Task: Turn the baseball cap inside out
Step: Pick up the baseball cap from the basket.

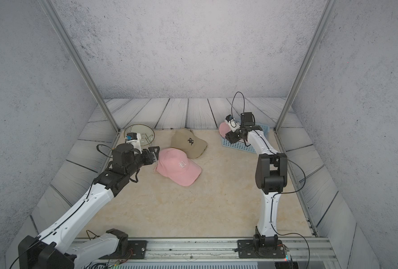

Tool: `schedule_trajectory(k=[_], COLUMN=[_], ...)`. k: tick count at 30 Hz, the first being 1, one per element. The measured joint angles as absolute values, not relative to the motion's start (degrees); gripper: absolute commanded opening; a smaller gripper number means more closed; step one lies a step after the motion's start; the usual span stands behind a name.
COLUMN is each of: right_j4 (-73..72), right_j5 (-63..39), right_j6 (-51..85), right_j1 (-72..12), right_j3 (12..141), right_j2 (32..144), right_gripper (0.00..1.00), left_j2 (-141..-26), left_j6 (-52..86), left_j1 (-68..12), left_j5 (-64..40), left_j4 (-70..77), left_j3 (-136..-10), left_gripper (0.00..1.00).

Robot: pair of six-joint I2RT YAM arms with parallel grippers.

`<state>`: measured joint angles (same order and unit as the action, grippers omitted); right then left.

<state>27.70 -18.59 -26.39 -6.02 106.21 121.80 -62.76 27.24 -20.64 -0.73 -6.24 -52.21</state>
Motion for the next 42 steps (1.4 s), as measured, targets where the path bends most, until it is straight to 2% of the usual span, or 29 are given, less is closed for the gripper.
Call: schedule_trajectory(k=[4, 10, 18, 25, 34, 42], right_j4=[27.97, 28.42, 28.86, 24.97, 14.39, 4.38], right_j5=[-16.80, -12.34, -10.24, -7.70, -0.12, 3.31], right_j6=[-29.21, -31.20, -32.36, -33.21, -33.23, -33.19], right_j1=[-6.98, -8.12, -8.45, -8.40, -8.51, -8.40], right_j3=[106.96, 110.93, 111.46, 111.22, 105.38, 99.39], right_j2=[123.11, 127.24, 128.07, 128.05, 126.98, 119.17], right_gripper=[0.67, 0.54, 0.20, 0.02, 0.00, 0.00], left_j2=[-62.89, -63.05, -63.05, -63.05, -63.05, -63.05], left_j6=[27.24, 27.20, 26.98, 26.57, 26.30, 25.96], left_j1=[-20.64, -20.64, -20.62, -20.62, -20.62, -20.62], left_j5=[-0.75, -0.71, -0.69, -0.64, -0.45, -0.45], left_j4=[-6.22, -6.17, -5.78, -5.76, -4.84, -4.47], left_j3=[-52.18, -52.12, -51.70, -51.68, -51.57, -51.57], left_gripper=[0.78, 0.78, 0.78, 0.78, 0.78, 0.79])
